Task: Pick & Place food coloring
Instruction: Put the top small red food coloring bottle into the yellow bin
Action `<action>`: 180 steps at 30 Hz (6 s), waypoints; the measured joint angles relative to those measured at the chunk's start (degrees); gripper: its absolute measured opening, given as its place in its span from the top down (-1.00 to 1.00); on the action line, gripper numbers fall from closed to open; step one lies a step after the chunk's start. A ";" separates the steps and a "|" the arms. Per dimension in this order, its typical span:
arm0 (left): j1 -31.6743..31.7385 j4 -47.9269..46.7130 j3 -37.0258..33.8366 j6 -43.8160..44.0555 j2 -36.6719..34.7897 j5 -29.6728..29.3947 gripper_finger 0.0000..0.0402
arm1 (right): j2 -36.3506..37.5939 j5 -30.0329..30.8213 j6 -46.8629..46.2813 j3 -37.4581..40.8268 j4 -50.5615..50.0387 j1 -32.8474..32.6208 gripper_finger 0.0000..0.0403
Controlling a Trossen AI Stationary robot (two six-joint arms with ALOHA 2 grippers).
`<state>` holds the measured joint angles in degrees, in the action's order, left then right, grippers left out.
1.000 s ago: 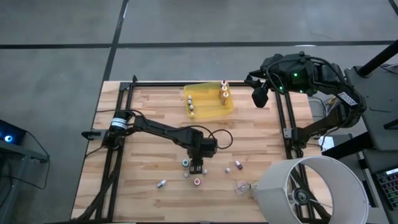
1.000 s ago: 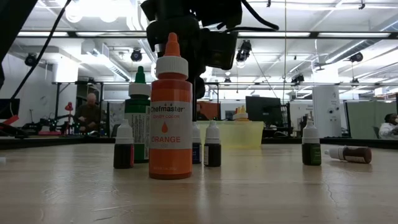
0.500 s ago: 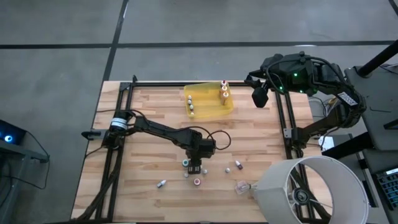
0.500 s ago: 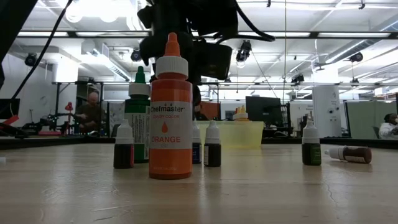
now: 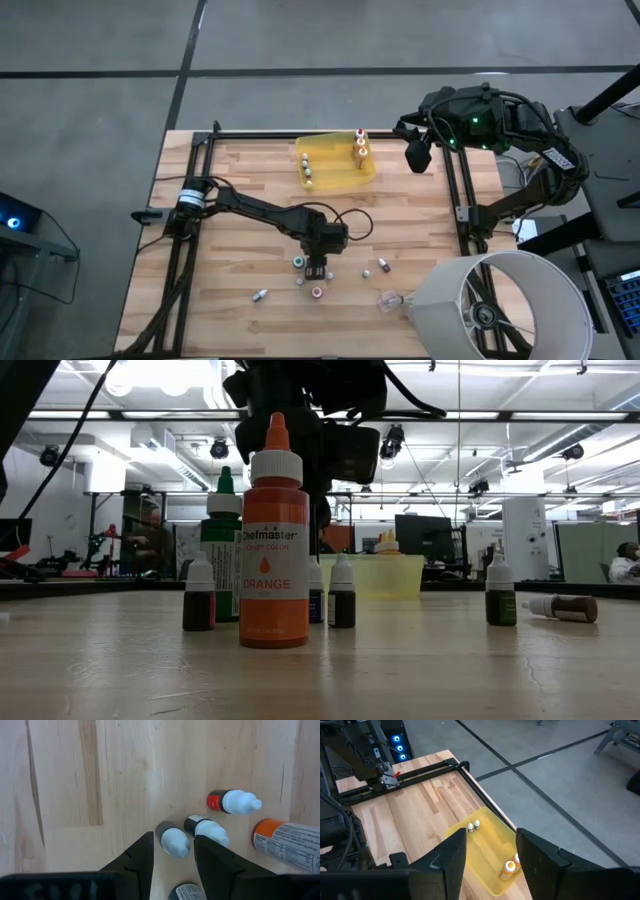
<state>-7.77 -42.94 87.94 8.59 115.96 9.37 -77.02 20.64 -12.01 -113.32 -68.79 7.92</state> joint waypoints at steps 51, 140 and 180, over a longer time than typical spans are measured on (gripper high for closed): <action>0.37 0.07 -0.13 -1.19 -0.06 0.11 0.74 | 0.01 0.42 0.02 0.00 0.04 0.00 0.18; 45.74 -7.42 14.26 -22.26 -0.04 -7.82 0.76 | 0.01 0.39 -0.98 0.00 0.01 0.00 0.18; 45.92 -1.28 5.18 -20.60 0.00 -9.29 0.76 | 0.01 0.39 -1.31 0.00 -1.11 -0.04 0.19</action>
<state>38.15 -44.22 93.12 -12.01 115.96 0.08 -77.01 21.04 -13.32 -113.32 -69.91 7.88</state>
